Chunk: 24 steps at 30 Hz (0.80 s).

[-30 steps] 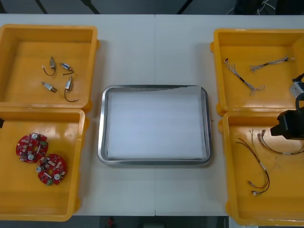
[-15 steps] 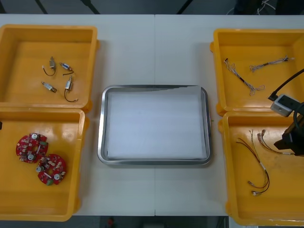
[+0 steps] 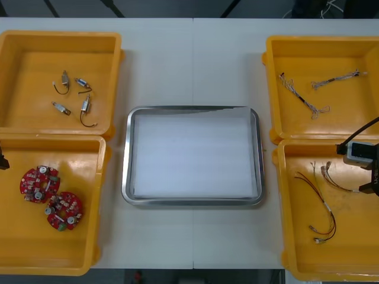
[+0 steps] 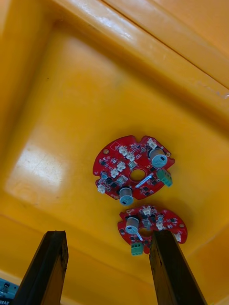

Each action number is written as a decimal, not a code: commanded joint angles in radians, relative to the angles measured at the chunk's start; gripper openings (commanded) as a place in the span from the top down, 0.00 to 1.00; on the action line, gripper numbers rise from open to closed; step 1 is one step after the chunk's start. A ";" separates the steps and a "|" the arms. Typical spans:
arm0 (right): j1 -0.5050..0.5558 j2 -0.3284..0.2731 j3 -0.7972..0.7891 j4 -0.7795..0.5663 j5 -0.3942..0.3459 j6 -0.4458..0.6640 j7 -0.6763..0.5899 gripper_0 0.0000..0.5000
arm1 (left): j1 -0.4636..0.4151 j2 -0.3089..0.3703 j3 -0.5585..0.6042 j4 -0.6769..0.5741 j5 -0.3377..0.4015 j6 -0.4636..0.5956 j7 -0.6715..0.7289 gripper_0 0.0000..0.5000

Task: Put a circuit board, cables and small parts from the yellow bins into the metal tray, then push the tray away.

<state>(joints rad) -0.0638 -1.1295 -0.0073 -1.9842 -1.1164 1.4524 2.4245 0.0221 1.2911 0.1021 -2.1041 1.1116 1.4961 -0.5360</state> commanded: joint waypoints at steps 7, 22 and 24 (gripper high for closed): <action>0.013 -0.047 0.046 0.056 0.049 -0.115 0.237 0.00 | 0.025 -0.018 -0.131 -0.030 -0.122 -0.099 0.128 0.00; 0.013 -0.049 0.147 0.160 0.116 -0.245 0.266 0.00 | 0.024 -0.019 -0.263 -0.057 -0.239 -0.209 0.338 0.00; 0.013 -0.047 0.159 0.165 0.124 -0.251 0.266 0.00 | 0.024 -0.018 -0.271 -0.059 -0.245 -0.215 0.353 0.00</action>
<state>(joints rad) -0.0631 -1.1307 0.1238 -1.8247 -1.0075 1.2158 2.6819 0.0296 1.2796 -0.1456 -2.1340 0.8871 1.2974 -0.2200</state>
